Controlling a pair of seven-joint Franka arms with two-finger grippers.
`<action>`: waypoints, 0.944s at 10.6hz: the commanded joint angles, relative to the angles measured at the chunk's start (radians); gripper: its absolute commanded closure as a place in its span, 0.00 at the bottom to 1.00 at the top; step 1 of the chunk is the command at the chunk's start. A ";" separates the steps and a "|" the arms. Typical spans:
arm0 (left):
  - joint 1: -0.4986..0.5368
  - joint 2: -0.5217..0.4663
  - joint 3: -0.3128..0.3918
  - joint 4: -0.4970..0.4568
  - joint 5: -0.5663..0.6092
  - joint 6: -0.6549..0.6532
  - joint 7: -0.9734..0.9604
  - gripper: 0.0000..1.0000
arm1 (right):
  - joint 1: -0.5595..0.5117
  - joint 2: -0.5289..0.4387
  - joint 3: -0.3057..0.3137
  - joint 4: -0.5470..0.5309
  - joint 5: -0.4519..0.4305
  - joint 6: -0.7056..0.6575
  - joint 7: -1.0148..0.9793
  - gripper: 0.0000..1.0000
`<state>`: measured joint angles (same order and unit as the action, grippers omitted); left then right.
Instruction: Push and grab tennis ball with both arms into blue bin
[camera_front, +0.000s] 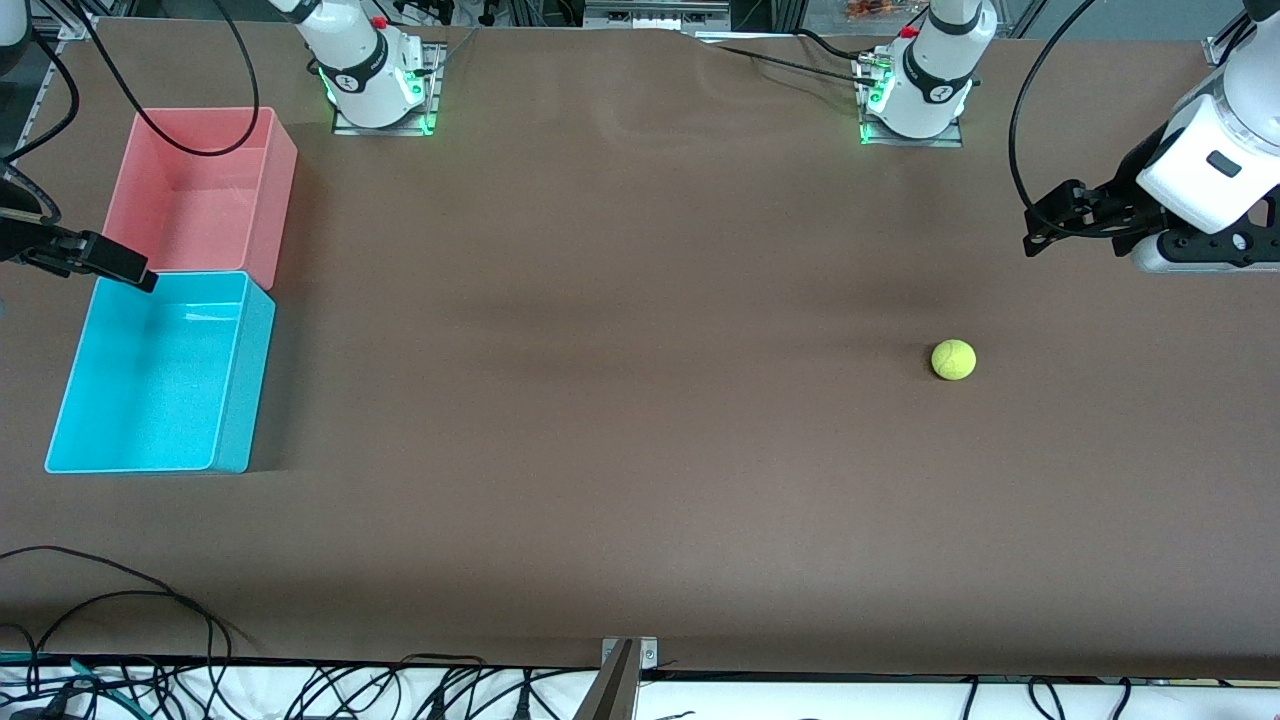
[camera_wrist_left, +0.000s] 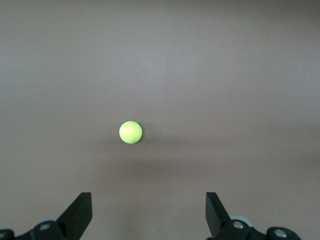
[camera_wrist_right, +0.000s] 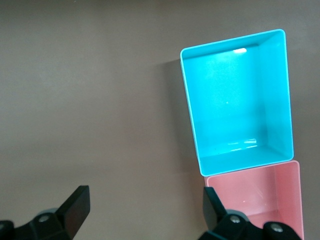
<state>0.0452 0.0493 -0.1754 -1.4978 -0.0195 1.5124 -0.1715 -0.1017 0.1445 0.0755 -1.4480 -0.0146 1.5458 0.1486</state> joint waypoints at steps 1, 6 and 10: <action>0.012 0.000 -0.007 0.002 -0.008 -0.006 -0.010 0.00 | 0.005 0.009 0.000 0.015 0.002 0.002 0.000 0.00; 0.013 0.000 -0.006 0.004 -0.008 -0.006 -0.010 0.00 | 0.004 0.010 0.000 0.015 0.002 0.004 0.000 0.00; 0.013 0.000 -0.006 0.004 -0.008 -0.006 -0.010 0.00 | 0.004 0.015 -0.002 0.017 0.002 0.004 -0.014 0.00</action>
<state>0.0496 0.0494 -0.1752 -1.4978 -0.0195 1.5124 -0.1728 -0.1011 0.1502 0.0763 -1.4480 -0.0146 1.5506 0.1463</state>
